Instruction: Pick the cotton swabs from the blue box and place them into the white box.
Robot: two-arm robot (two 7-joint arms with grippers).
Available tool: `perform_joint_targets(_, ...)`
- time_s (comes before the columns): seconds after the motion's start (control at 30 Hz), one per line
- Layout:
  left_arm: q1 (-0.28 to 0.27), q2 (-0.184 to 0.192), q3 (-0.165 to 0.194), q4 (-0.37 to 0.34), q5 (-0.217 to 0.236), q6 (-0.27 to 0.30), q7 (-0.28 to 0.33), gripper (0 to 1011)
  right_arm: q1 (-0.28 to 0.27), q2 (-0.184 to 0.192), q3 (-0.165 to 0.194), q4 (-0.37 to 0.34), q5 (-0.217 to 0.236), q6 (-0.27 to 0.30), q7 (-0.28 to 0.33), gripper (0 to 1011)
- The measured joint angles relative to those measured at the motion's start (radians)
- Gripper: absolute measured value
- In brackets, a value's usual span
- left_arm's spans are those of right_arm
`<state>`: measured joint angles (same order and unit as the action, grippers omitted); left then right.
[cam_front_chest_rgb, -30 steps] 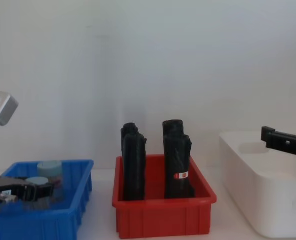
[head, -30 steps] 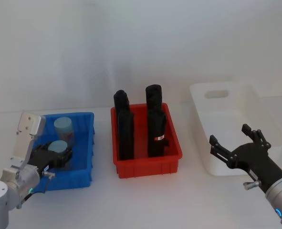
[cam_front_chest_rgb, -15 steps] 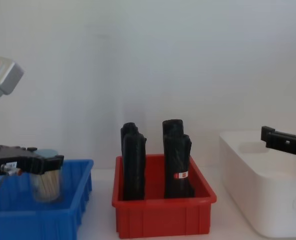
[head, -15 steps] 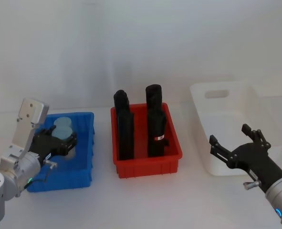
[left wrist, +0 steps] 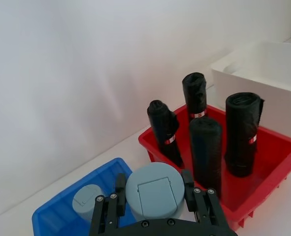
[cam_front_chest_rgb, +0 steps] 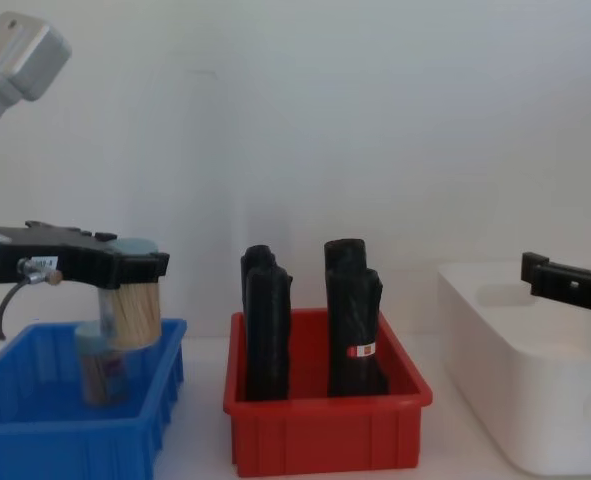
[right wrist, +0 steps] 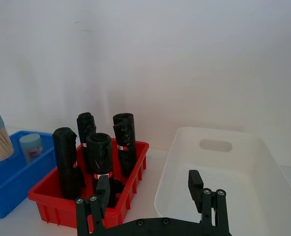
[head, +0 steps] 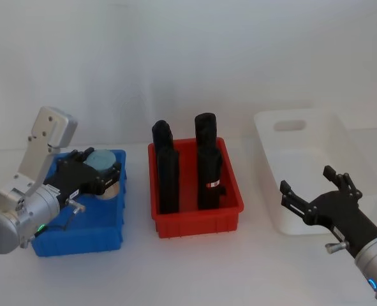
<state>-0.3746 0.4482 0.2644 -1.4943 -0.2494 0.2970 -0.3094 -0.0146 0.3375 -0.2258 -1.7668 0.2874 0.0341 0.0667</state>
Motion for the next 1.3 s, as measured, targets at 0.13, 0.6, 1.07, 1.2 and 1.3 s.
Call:
perform_joint_targets(0.13,0.005,0.011,-0.001,-0.047,0.0,0.024,-0.038,673,0.0,0.0,0.0,0.0,0.0,0.0,0.0,1002)
perform_joint_targets(0.6,0.005,0.033,0.005,-0.155,-0.004,0.08,-0.183,673,0.0,0.0,0.0,0.0,0.0,0.0,0.0,1002)
perform_joint_targets(1.07,-0.021,0.012,0.035,-0.179,-0.03,0.082,-0.332,673,0.0,0.0,0.0,0.0,0.0,0.0,0.0,1002)
perform_joint_targets(1.2,-0.028,0.004,0.043,-0.181,-0.038,0.08,-0.361,673,0.0,0.0,0.0,0.0,0.0,0.0,0.0,1002)
perform_joint_targets(1.3,-0.031,0.0,0.048,-0.182,-0.042,0.079,-0.375,673,0.0,0.0,0.0,0.0,0.0,0.0,0.0,1002)
